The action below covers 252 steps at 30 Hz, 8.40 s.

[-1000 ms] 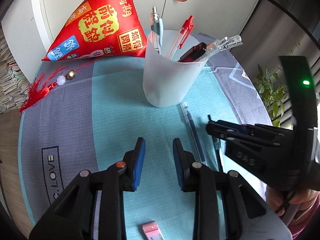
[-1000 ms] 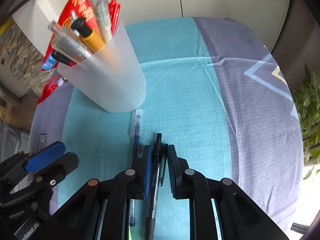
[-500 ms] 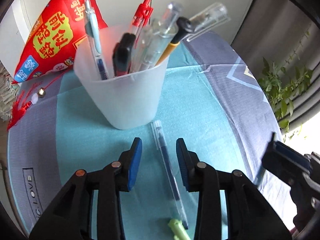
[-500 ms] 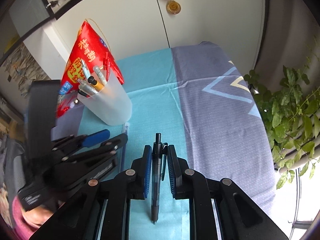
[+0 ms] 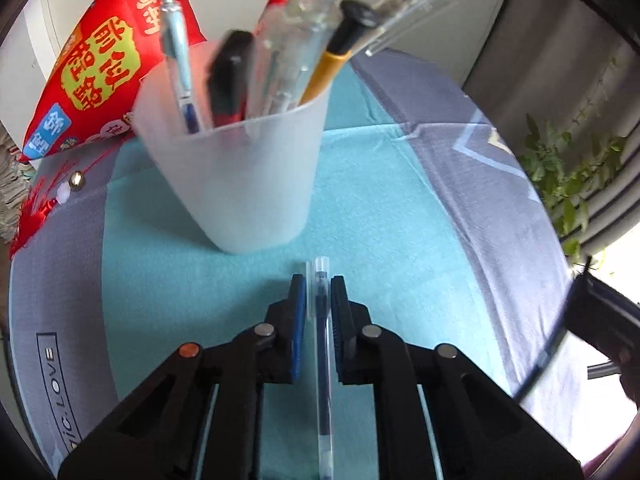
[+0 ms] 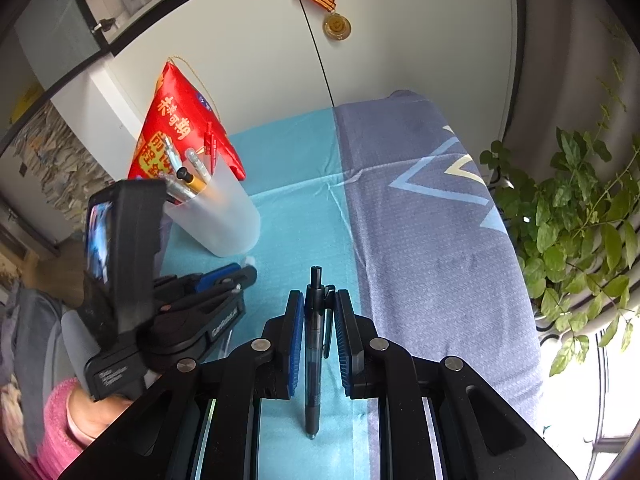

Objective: Organize stationery
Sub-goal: 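Grasp black pen with right tool while left tool grasps blue gel pen, then lift black pen with right tool while left tool carries blue pen to cup, then lower black pen over cup with right tool while left tool releases blue pen, then release black pen into cup with right tool while left tool grasps blue gel pen, then lift blue gel pen upright with left tool and drop it into the cup, then move both tools down toward the green highlighter and pink eraser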

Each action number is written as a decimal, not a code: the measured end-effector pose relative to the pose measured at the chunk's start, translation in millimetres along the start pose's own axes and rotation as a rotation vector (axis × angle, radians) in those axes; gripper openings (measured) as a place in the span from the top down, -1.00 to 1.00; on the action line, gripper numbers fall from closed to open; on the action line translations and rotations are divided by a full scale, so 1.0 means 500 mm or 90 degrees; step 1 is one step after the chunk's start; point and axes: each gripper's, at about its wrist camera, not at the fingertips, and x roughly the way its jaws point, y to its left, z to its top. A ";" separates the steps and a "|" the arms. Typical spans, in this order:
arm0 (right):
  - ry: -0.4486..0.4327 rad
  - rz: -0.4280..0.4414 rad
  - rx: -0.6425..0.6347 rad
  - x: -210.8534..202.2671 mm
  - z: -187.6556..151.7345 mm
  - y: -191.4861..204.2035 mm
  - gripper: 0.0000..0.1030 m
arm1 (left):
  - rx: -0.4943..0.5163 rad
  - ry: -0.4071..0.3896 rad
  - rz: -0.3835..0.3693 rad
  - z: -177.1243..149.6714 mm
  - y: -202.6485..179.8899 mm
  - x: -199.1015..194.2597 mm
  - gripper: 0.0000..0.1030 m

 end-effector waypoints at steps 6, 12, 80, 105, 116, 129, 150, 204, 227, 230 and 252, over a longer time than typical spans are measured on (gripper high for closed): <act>-0.015 0.003 -0.006 -0.016 -0.002 0.011 0.68 | -0.020 -0.073 -0.054 -0.028 0.041 -0.112 0.80; -0.026 0.011 -0.019 -0.029 -0.002 0.033 0.68 | -0.020 -0.142 -0.058 -0.042 0.053 -0.199 0.80; -0.205 0.033 -0.137 -0.180 0.199 0.216 0.68 | -0.020 -0.205 -0.020 0.039 0.139 -0.270 0.56; -0.203 0.037 -0.123 -0.156 0.218 0.220 0.68 | -0.033 0.015 0.011 -0.012 0.143 -0.009 0.89; -0.201 0.035 -0.123 -0.119 0.226 0.230 0.68 | -0.052 -0.140 0.018 -0.021 0.199 -0.202 0.89; -0.192 0.014 -0.122 -0.060 0.225 0.234 0.68 | -0.059 -0.159 0.015 -0.017 0.213 -0.225 0.89; -0.081 0.057 -0.053 0.036 0.191 0.172 0.67 | -0.022 -0.258 0.018 0.033 0.168 -0.339 0.89; -0.068 0.027 -0.197 -0.045 0.003 0.129 0.64 | -0.020 -0.144 0.031 -0.015 0.132 -0.242 0.72; 0.031 0.060 -0.319 -0.017 -0.146 0.169 0.42 | -0.006 -0.065 0.050 -0.216 0.119 -0.222 0.36; 0.052 0.070 -0.323 -0.001 -0.167 0.170 0.37 | 0.002 -0.043 0.051 -0.249 0.113 -0.210 0.36; 0.089 0.095 -0.328 0.066 -0.218 0.183 0.37 | 0.017 0.022 0.022 -0.315 0.083 -0.154 0.39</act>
